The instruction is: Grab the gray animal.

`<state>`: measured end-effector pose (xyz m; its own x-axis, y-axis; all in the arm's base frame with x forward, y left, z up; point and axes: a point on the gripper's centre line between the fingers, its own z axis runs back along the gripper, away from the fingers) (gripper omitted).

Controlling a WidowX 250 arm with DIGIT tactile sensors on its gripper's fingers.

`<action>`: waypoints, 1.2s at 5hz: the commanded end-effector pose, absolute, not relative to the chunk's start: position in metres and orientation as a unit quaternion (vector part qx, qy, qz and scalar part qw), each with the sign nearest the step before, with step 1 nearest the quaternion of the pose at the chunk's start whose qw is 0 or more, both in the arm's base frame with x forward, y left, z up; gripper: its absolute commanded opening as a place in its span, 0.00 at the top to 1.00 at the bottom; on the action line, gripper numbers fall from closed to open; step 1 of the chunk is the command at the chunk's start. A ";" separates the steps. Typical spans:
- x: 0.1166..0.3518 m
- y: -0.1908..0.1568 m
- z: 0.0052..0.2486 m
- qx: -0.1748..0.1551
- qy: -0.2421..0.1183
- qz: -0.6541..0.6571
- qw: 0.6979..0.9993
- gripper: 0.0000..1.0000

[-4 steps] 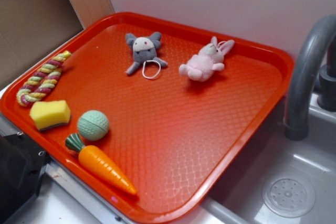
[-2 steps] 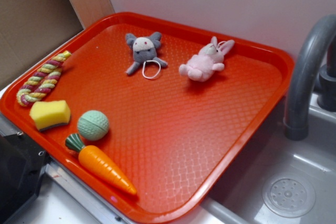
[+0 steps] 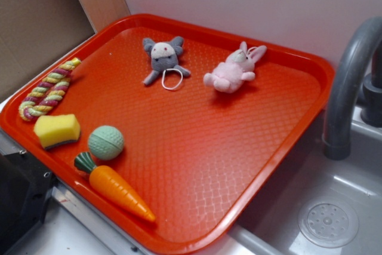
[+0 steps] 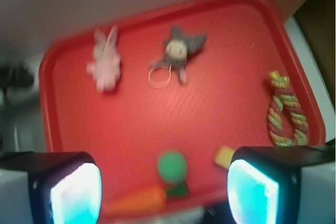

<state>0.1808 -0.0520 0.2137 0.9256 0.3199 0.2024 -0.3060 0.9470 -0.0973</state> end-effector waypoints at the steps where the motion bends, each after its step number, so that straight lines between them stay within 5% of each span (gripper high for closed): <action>1: 0.244 -0.038 0.160 0.029 -0.147 0.321 0.935 0.00; 3: 0.276 -0.015 0.107 0.066 -0.128 0.362 0.921 0.00; 6: 0.308 0.013 0.034 0.024 -0.097 0.324 0.941 0.00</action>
<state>0.2995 -0.0034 0.0228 0.7913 0.5894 0.1627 -0.5983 0.8012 0.0077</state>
